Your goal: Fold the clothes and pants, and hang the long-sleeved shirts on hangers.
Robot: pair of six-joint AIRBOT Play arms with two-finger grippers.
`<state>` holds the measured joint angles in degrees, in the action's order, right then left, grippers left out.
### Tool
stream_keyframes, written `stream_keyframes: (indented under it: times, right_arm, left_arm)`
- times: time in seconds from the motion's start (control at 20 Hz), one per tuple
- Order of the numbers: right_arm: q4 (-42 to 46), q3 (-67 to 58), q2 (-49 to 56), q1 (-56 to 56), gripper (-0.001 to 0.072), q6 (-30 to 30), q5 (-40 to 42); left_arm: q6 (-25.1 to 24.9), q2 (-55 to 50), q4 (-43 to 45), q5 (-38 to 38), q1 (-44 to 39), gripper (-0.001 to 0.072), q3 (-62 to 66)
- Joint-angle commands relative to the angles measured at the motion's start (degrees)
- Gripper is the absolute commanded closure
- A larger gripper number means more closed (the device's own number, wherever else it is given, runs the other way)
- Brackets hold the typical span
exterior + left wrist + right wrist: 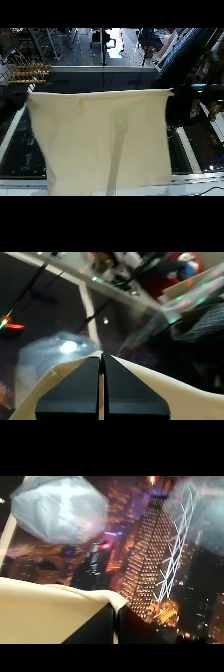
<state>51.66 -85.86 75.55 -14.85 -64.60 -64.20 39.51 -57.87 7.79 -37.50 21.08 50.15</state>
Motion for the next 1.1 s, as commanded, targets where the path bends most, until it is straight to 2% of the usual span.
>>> stream_keyframes:
  times: [0.0, 0.1, 0.2, 0.35, 0.45, 0.55, 0.75, 0.8, 0.85, 0.9, 0.95, 1.05]
  right_arm:
    - [-0.6, 3.6, 14.8, 4.0, 0.0697, 1.3, 18.1]
    - [-0.3, 3.6, 19.8, 7.1, 0.0697, 1.3, 28.9]
    - [-0.2, 3.5, 22.1, 8.6, 0.0697, 1.3, 33.7]
    - [3.0, 3.5, 22.4, 8.8, 0.0698, 1.3, 29.7]
    - [6.3, 3.5, 22.4, 8.8, 0.0698, 1.2, 26.6]
    - [8.6, 3.5, 22.5, 8.8, 0.0698, 1.2, 22.9]
    - [13.2, 3.5, 22.7, 8.8, 0.0696, -3.5, 12.4]
    - [13.2, 3.5, 22.9, 8.8, 0.0625, -3.6, 10.0]
    - [13.4, 3.5, 22.9, 8.8, 0.0357, -3.5, 6.6]
    - [14.1, 3.5, 22.9, 8.5, 0.0274, -3.5, 2.7]
    - [14.7, 3.7, 22.9, 7.7, 0.0287, -3.5, -2.1]
    - [13.6, 5.6, 22.7, 3.7, 0.0287, -3.9, -11.5]
  left_arm:
    - [-10.4, -17.9, 0.1, 17.6, -9.1, 0.0704, 0.7]
    - [-10.3, -28.0, 0.1, 14.0, -8.8, 0.0704, 8.3]
    - [-7.0, -33.4, 0.4, 8.5, -7.2, 0.0704, 14.5]
    - [-0.3, -34.5, 6.0, -1.9, -3.6, 0.0704, 16.9]
    - [6.5, -34.6, 14.6, -10.1, -1.2, 0.0704, 16.9]
    - [11.1, -34.7, 24.3, -16.9, -0.1, 0.0705, 16.9]
    - [17.3, -34.7, 36.3, -23.3, 0.6, 0.0704, 16.9]
    - [17.3, -34.7, 37.2, -23.7, 0.5, 0.0689, 16.9]
    - [17.3, -34.6, 37.2, -24.7, 0.5, 0.0501, 16.9]
    - [17.4, -34.6, 37.2, -26.6, 0.5, 0.0409, 16.9]
    - [18.1, -34.5, 38.1, -30.5, 1.1, 0.0412, 16.9]
    - [25.8, -34.4, 45.8, -38.5, 2.7, 0.0446, 16.5]
